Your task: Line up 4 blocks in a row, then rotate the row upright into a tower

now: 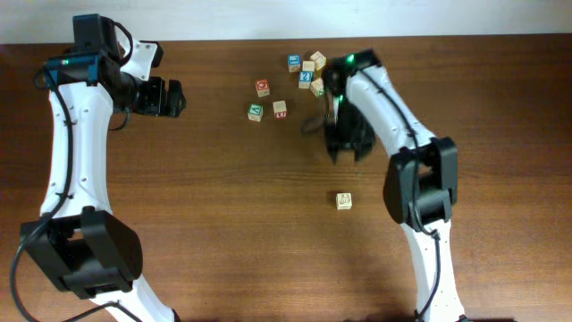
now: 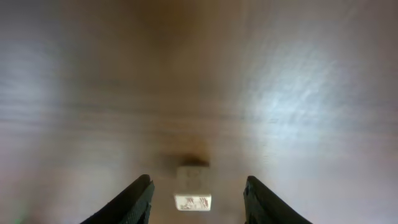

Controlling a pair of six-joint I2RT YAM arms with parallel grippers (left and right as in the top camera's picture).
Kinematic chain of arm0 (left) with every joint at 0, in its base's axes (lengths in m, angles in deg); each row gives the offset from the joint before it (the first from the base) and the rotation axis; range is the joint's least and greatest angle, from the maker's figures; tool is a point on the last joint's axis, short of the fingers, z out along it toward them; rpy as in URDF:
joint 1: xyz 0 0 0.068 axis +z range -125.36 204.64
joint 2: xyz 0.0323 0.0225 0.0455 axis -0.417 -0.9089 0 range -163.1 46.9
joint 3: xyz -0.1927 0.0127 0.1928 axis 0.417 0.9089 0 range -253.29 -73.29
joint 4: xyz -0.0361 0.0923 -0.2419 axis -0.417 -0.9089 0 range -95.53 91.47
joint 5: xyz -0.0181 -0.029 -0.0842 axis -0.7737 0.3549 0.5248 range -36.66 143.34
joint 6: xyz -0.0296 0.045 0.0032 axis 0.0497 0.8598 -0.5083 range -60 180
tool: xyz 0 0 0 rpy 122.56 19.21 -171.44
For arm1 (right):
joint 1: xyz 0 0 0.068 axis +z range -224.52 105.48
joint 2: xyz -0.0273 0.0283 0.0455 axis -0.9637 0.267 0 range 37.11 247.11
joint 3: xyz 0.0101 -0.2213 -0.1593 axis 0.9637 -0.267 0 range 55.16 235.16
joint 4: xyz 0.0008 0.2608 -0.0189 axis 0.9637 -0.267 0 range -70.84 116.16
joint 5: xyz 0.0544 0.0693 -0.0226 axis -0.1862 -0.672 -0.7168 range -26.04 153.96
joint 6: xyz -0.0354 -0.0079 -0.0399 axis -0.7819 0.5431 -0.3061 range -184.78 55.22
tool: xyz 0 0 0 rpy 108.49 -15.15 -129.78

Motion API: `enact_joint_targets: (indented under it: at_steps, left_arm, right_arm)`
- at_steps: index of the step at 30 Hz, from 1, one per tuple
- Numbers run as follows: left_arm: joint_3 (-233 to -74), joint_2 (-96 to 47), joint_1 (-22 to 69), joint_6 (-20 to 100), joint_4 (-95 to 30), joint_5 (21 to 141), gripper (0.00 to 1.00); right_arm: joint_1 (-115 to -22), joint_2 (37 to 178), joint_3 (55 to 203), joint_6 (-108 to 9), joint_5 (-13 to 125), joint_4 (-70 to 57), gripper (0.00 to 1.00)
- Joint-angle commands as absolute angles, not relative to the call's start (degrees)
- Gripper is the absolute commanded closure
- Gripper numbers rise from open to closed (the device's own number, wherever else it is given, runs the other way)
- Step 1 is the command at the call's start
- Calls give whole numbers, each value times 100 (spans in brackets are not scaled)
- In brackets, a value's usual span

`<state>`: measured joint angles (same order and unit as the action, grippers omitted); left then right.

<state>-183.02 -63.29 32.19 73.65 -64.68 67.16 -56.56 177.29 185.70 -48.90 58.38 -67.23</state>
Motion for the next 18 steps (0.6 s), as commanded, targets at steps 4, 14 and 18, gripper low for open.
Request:
enact_joint_targets:
  at_steps: [4, 14, 18]
  left_arm:
    - [-18381, -6380, 3215, 7287, -6416, 6699, 1]
    - [-18381, -6380, 3215, 7289, -6377, 6701, 1]
    - [-18381, -6378, 3215, 7289, -6377, 6701, 1]
  right_arm:
    - [-5274, 17799, 19429, -4800, 5560, -4093, 48]
    - [-4714, 18819, 19368, -5211, 6165, -2662, 39]
    - [-4714, 18931, 19368, -5235, 6323, -2495, 52]
